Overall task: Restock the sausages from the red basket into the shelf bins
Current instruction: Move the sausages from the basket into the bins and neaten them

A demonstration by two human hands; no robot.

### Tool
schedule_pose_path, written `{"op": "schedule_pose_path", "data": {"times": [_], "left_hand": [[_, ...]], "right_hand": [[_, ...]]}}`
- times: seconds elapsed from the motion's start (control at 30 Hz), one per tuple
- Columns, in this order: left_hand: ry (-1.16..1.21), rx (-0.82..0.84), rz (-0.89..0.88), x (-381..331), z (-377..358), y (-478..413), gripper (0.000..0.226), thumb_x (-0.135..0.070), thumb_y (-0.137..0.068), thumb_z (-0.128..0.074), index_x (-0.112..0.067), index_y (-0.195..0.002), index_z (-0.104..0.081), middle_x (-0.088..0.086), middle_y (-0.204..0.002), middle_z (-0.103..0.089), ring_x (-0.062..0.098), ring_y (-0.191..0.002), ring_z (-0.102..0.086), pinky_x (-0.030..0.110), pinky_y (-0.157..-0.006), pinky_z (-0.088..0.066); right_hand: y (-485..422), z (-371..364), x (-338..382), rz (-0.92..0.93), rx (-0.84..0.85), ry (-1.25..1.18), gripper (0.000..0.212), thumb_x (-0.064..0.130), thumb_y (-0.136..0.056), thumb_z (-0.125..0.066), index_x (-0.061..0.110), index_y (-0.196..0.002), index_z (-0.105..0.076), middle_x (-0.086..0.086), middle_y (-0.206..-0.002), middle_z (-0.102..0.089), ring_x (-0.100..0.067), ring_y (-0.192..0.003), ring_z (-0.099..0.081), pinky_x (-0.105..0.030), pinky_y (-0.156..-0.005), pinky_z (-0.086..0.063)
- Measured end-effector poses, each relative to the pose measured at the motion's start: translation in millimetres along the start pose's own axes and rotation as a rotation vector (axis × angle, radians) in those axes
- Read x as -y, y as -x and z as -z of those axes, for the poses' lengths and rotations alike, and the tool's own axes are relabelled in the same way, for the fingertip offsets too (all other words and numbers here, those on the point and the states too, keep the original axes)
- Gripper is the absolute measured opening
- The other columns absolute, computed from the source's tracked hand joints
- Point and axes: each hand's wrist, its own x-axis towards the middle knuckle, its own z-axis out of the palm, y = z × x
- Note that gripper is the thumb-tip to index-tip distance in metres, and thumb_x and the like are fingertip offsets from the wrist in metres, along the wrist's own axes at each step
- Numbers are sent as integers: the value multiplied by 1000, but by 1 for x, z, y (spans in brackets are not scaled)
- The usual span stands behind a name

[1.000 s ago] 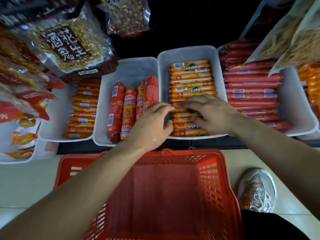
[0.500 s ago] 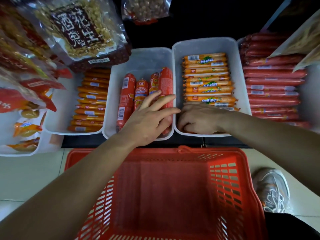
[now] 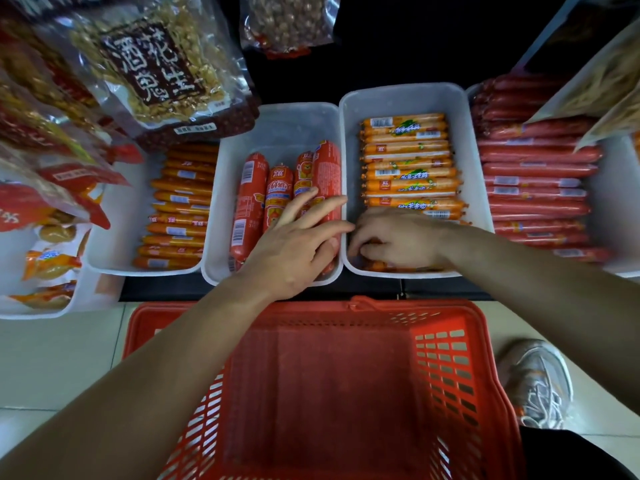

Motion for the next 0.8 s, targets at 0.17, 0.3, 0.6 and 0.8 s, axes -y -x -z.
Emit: {"op": "schedule_pose_path", "data": {"times": [0.17,0.3,0.6,0.8], "left_hand": [[100,-102,174,-29,-3,-5,34,-24,-94,-55,-26,-126,-65,-11,-151,-44,20,-148,-18,34,-120,-20],[138,-241,275,-70,-8,-24,42,-21,-91,-60,-20,-133,-60,-2,-142,-52,19,-139,-37,31,-116,-30],[198,115,477,-87,-47,-106,83,-57,-96,-46,-36,-157,6,-7,-164,20,21,-151,17,44,-123,-2],[-81,159,320,-66,-65,-131,63,-62,-100,-11,-42,-153,18,-10,-161,29,22,-147,29,49,-121,9]], "right_hand": [[59,15,-32,-227,-347,174,58,51,-90,-33,25,-135,-59,0,-139,-54,-26,-131,-45,-46,-111,-36],[76,4,-40,-419,-56,463,97,71,-83,14,18,-160,-10,-11,-167,-8,-26,-154,-7,-48,-124,-1],[90,11,-60,-395,-247,413,55,51,-95,-35,30,-143,-51,5,-158,-39,-19,-147,-30,-55,-120,-6],[95,2,-55,-537,-557,277,60,37,-89,-40,17,-145,-48,-4,-149,-49,-28,-139,-40,-53,-113,-31]]}}
